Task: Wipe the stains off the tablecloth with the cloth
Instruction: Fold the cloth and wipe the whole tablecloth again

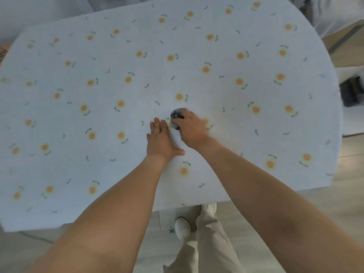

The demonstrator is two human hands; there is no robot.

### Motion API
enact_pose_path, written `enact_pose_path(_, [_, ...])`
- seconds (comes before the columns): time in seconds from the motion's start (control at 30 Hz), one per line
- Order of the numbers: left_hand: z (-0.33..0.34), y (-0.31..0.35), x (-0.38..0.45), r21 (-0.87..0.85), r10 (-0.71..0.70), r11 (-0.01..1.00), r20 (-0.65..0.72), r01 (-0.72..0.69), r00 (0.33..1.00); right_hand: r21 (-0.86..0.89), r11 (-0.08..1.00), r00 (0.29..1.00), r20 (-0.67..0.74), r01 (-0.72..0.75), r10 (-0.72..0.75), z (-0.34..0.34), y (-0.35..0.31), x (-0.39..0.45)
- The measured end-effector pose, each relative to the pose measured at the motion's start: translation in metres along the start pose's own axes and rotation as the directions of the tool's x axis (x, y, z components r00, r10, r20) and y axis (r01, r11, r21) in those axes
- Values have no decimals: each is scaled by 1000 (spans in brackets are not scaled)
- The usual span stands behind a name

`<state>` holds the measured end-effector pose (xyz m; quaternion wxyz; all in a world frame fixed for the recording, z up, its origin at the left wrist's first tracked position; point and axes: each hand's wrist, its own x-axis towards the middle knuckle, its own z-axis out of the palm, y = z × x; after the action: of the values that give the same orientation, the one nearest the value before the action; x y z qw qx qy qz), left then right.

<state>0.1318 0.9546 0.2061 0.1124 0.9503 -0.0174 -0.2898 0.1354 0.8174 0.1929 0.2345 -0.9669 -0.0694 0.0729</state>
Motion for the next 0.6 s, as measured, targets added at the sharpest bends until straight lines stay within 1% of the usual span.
enact_pose_path(0.03, [1,-1,0,0,6,1000,2,-6,1000,-36,996,994,65,86,-83,-1,-2,-10])
enact_pose_path(0.07, [2,-1,0,0,15,1000,-4,-15,1000,-58,992,993,44,111,-109,-7,7,-21])
enact_pose_path(0.1, [3,-2,1,3,18,1000,-15,-18,1000,-40,998,998,-37,51,-52,-14,27,-33])
enact_pose_path(0.13, [4,-3,-1,7,27,1000,-22,-27,999,-85,995,990,-136,-56,44,-20,54,-50])
enact_pose_path(0.17, [4,-4,-5,20,41,999,-24,-41,999,-123,968,951,-253,-216,180,-30,80,-70])
enact_pose_path(0.2, [6,-8,-9,50,54,997,-31,-53,998,-117,921,882,-355,-371,310,-38,112,-90])
enact_pose_path(0.23, [8,-7,-13,91,63,994,-42,-59,997,-46,858,789,-422,-511,447,-51,138,-107])
enact_pose_path(0.27, [12,-10,-23,125,66,990,-43,-60,997,26,783,694,-447,-621,565,-57,149,-118])
enact_pose_path(0.3, [15,-12,-33,135,66,989,-22,-62,998,86,715,615,-447,-693,650,-58,151,-120])
enact_pose_path(0.33, [20,-14,-42,120,67,990,7,-67,998,111,670,569,-439,-734,696,-56,140,-115])
enact_pose_path(0.37, [25,-16,-50,95,65,993,26,-67,998,154,663,551,-437,-733,711,-47,123,-103])
enact_pose_path(0.4, [30,-19,-56,68,67,995,34,-69,997,162,706,597,-425,-689,680,-38,98,-90])
enact_pose_path(0.43, [33,-21,-62,49,72,996,39,-74,997,186,768,659,-415,-613,627,-26,70,-77])
enact_pose_path(0.47, [36,-23,-63,37,83,996,47,-85,995,165,838,739,-404,-520,539,-11,42,-65])
enact_pose_path(0.5, [37,-26,-64,32,98,994,53,-100,994,167,903,820,-379,-396,429,7,13,-57])
enact_pose_path(0.53, [39,-29,-66,25,106,994,45,-107,993,148,957,911,-298,-250,284,22,-18,-54])
enact_pose_path(0.57, [40,-31,-66,14,105,994,29,-105,994,88,988,977,-164,-123,136,31,-42,-56])
enact_pose_path(0.6, [39,-32,-66,1,105,994,19,-105,994,21,1000,997,-77,-7,9,34,-54,-60])
